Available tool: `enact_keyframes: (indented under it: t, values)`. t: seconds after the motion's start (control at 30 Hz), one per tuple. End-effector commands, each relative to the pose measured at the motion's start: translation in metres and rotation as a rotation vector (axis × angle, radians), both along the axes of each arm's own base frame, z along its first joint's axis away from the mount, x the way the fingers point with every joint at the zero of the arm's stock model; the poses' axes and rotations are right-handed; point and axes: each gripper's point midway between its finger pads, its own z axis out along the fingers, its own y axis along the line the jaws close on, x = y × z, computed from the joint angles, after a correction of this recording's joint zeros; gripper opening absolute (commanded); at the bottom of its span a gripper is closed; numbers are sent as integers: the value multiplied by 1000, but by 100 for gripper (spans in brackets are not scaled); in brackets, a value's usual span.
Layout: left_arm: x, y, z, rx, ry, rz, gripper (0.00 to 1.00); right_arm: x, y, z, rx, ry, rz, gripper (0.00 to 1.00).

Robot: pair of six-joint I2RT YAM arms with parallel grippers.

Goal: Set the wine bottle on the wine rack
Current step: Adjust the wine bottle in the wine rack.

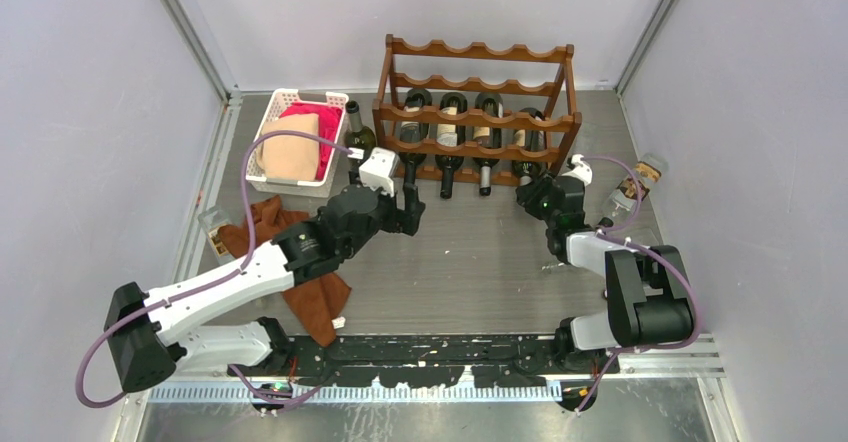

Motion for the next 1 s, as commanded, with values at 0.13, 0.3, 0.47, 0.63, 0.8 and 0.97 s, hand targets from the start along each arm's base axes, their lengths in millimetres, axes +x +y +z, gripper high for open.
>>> enact_keyframes:
  t: [0.13,0.3,0.47,0.63,0.8,0.97]
  values:
    - [6,-11,29,-44,-30,-19,82,-32,-36,-49,49,214,-195,13]
    - [6,-15,30,-41,-22,-31,82,-35,-34,-49,17,231,-152,14]
    - [7,-19,31,-42,-19,-40,82,-42,-43,-50,24,251,-186,14]
    - [8,-23,32,-40,-15,-53,82,-41,-48,-45,71,235,-209,16]
    - [7,-29,33,-46,-11,-70,82,-34,-56,-40,76,194,-219,20]
    - [7,-32,33,-51,-7,-80,82,-28,-42,-29,118,164,-139,25]
